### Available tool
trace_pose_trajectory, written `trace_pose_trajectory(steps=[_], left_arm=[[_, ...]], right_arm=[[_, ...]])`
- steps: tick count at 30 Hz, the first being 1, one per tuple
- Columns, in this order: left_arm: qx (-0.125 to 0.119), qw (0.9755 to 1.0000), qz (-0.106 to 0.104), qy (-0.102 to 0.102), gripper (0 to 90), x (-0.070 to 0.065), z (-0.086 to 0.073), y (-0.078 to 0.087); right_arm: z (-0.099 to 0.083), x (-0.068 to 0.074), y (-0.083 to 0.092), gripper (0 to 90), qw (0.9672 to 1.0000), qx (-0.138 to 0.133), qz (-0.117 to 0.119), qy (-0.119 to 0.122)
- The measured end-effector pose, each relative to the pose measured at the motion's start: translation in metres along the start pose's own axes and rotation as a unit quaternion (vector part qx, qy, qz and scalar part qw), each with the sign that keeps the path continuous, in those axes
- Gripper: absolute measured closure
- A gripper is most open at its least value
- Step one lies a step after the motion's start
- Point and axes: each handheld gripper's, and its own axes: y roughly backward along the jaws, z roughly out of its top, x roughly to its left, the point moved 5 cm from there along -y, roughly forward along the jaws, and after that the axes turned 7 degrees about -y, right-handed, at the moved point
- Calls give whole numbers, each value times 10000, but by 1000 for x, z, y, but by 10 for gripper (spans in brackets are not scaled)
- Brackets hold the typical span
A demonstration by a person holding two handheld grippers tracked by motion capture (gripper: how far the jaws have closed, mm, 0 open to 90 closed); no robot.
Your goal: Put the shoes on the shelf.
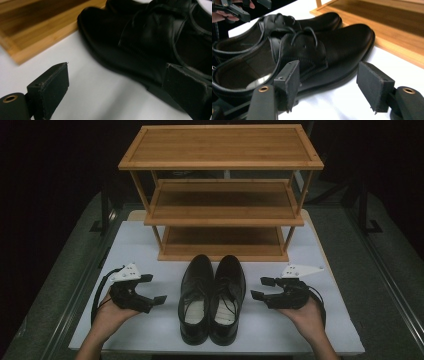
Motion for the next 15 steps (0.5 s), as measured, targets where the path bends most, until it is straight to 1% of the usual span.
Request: trace_pose_trajectory(steps=[1, 2, 3, 4, 8, 11, 15], left_arm=[[-26, 10000, -33, -44, 65, -2, 6, -4], [-26, 10000, -33, -44, 66, -2, 6, -4], [-47, 9999, -80, -84, 66, -5, 11, -8], [-47, 9999, -80, -84, 66, -5, 11, -8], [-122, 9996, -181, -181, 66, -10, 23, -15], [-165, 9993, -232, -247, 66, -12, 34, -20], [-240, 9988, -306, -297, 66, -15, 45, -27]], right_arm=[[3, 1, -1, 335, 10000, -18, 10, 13], [3, 1, -1, 335, 10000, -18, 10, 13], [6, 2, -2, 333, 10000, -34, 48, 13], [7, 3, -2, 332, 10000, -44, 59, 21], [10, 6, -6, 321, 9999, -43, 81, 67], [16, 12, -11, 319, 9998, -33, 134, 140], [19, 15, -15, 316, 9997, -32, 166, 156]])
